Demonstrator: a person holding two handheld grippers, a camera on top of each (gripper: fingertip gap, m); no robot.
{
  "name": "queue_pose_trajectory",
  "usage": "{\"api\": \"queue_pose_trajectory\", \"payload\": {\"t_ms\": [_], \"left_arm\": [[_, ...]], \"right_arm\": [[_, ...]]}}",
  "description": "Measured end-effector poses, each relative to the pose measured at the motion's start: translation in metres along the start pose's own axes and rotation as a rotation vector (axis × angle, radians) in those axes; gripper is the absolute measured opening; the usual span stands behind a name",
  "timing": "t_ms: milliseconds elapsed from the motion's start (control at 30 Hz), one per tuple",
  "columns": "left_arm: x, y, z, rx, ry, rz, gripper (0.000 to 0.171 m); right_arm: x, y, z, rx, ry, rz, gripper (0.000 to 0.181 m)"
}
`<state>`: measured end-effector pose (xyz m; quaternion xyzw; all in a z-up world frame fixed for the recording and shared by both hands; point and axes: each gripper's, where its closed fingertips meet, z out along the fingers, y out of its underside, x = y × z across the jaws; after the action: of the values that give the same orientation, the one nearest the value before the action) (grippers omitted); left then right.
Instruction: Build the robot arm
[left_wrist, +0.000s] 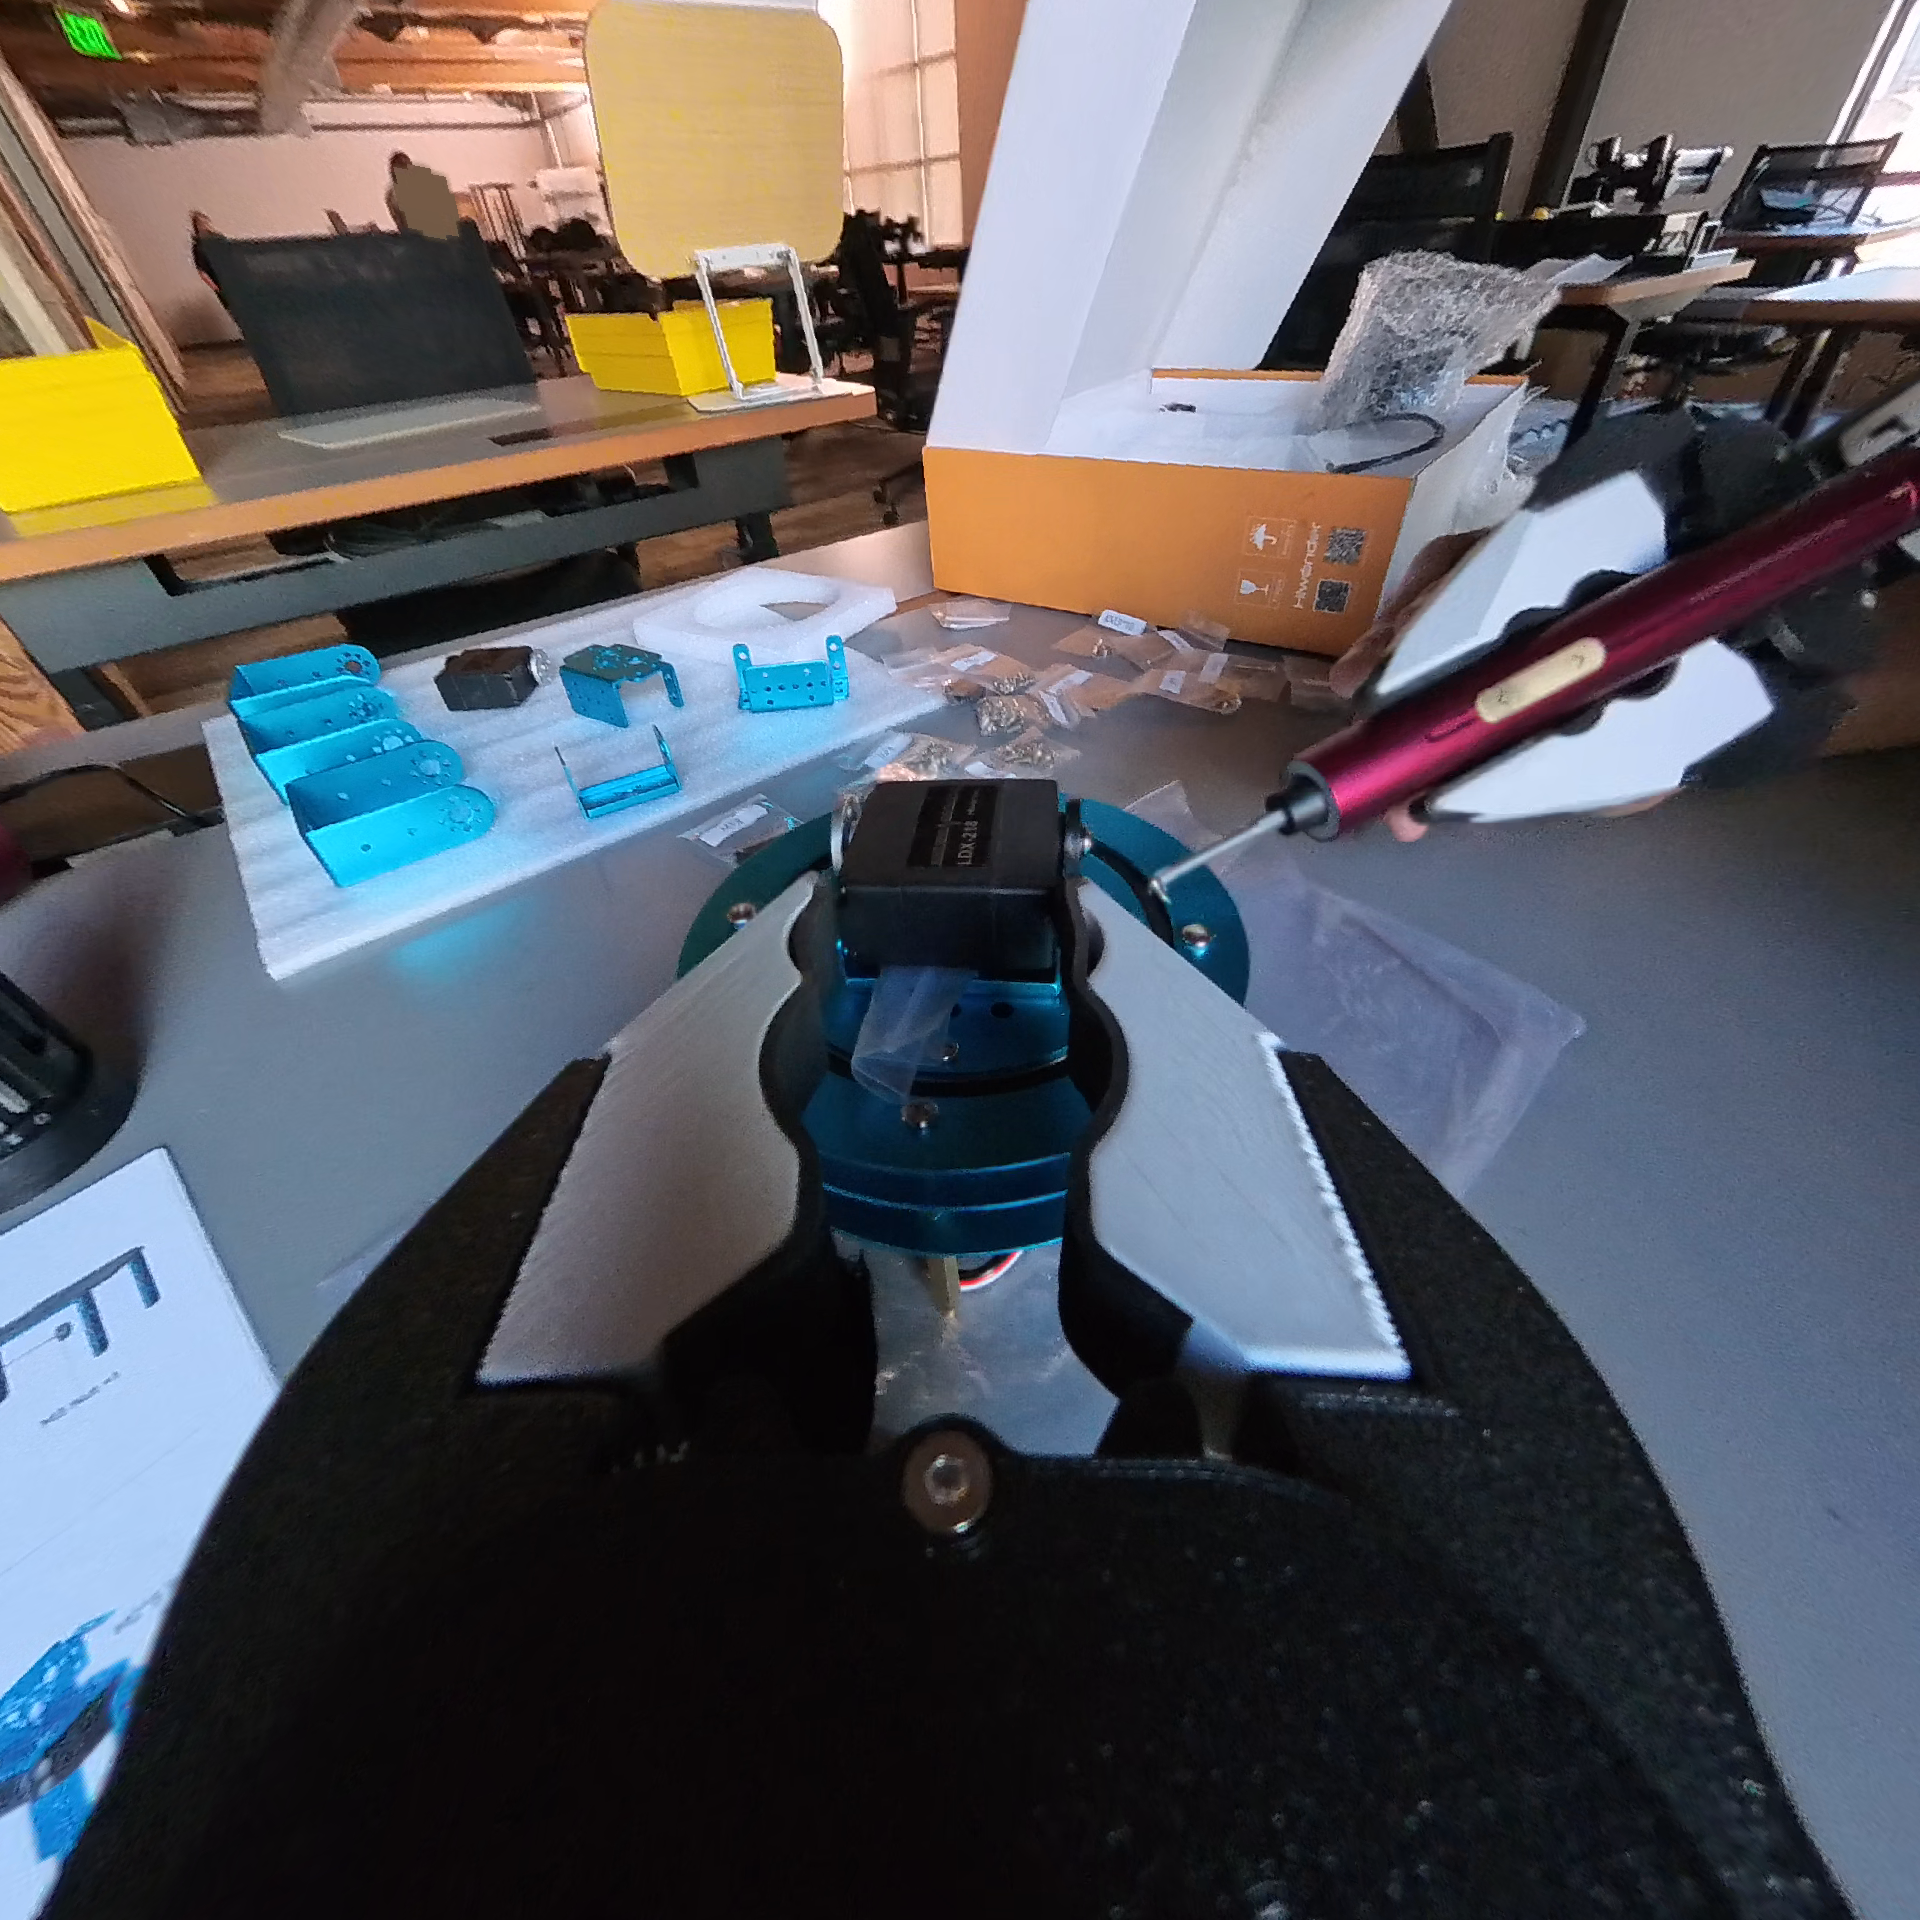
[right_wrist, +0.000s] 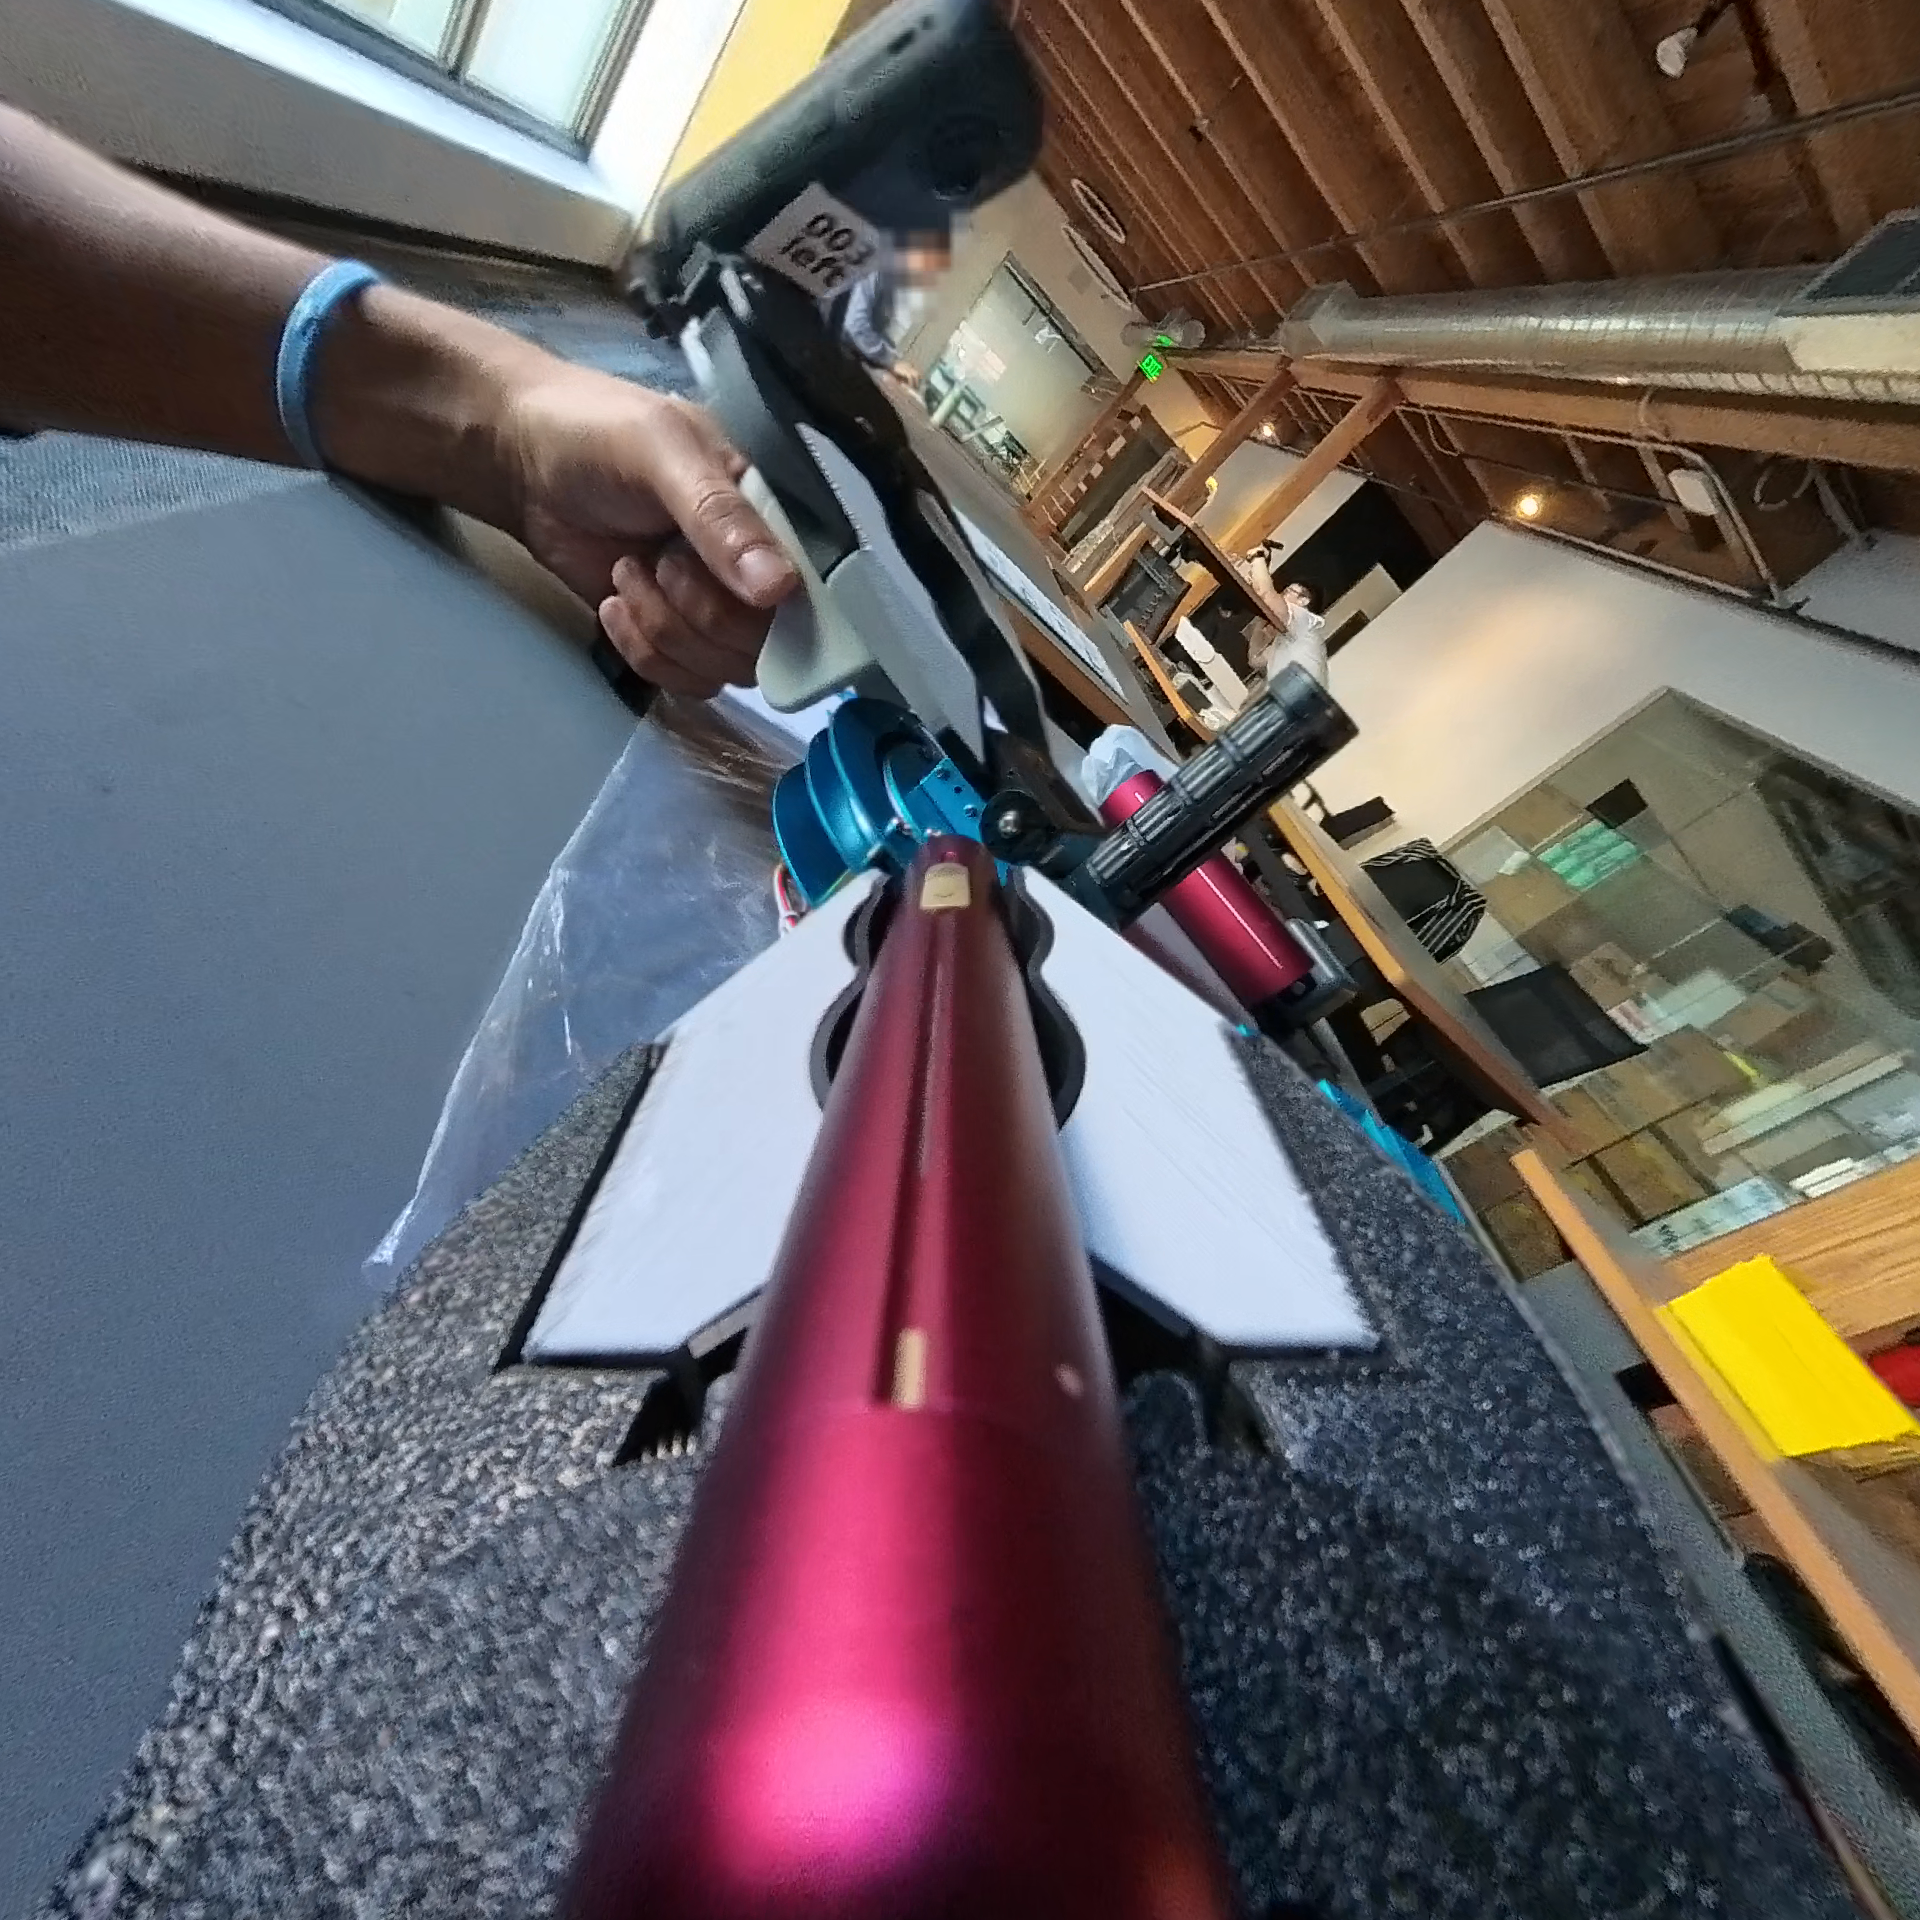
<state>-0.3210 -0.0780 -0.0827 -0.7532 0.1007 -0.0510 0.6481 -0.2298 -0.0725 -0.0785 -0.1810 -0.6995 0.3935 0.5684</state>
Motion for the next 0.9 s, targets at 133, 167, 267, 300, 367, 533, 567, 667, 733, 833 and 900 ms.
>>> {"api": "queue_pose_trajectory", "payload": {"t_ms": [133, 167, 267, 300, 367, 533, 567, 667, 733, 833, 900], "left_arm": [[0.002, -0.005, -0.005, 0.033, -0.006, 0.01, 0.043], [0.002, -0.007, -0.006, 0.044, -0.006, 0.009, 0.043], [0.008, -0.019, -0.013, 0.108, 0.003, 0.04, 0.043], [0.012, -0.021, -0.014, 0.121, 0.008, 0.069, 0.04], [0.028, -0.017, -0.012, 0.109, 0.041, 0.14, 0.028], [0.046, -0.011, -0.003, 0.067, 0.063, 0.196, 0.022], [0.048, -0.009, -0.002, 0.063, 0.074, 0.197, 0.02], [0.045, -0.009, -0.001, 0.065, 0.043, 0.225, 0.016], [0.045, -0.009, -0.001, 0.067, 0.045, 0.222, 0.016], [0.045, -0.01, -0.001, 0.07, 0.037, 0.231, 0.016], [0.046, -0.01, -0.001, 0.073, 0.042, 0.231, 0.016]], "right_arm": [[0.007, 0.0, -0.001, 0.008, -0.003, 0.075, 0.022], [0.008, 0.001, -0.001, 0.01, -0.007, 0.09, 0.022], [0.016, 0.004, -0.002, -0.003, 0.024, 0.129, 0.021], [0.018, 0.005, -0.002, -0.002, 0.029, 0.129, 0.021], [0.018, 0.003, -0.002, 0.008, 0.037, 0.128, 0.021], [0.013, -0.013, -0.004, 0.063, 0.035, 0.144, 0.021], [0.012, -0.013, -0.003, 0.059, 0.034, 0.153, 0.022], [0.008, -0.015, -0.001, 0.056, 0.014, 0.184, 0.021], [0.009, -0.016, -0.001, 0.064, 0.019, 0.188, 0.021], [0.01, -0.016, -0.002, 0.066, 0.014, 0.215, 0.021], [0.009, -0.016, -0.001, 0.063, 0.01, 0.211, 0.021]]}}
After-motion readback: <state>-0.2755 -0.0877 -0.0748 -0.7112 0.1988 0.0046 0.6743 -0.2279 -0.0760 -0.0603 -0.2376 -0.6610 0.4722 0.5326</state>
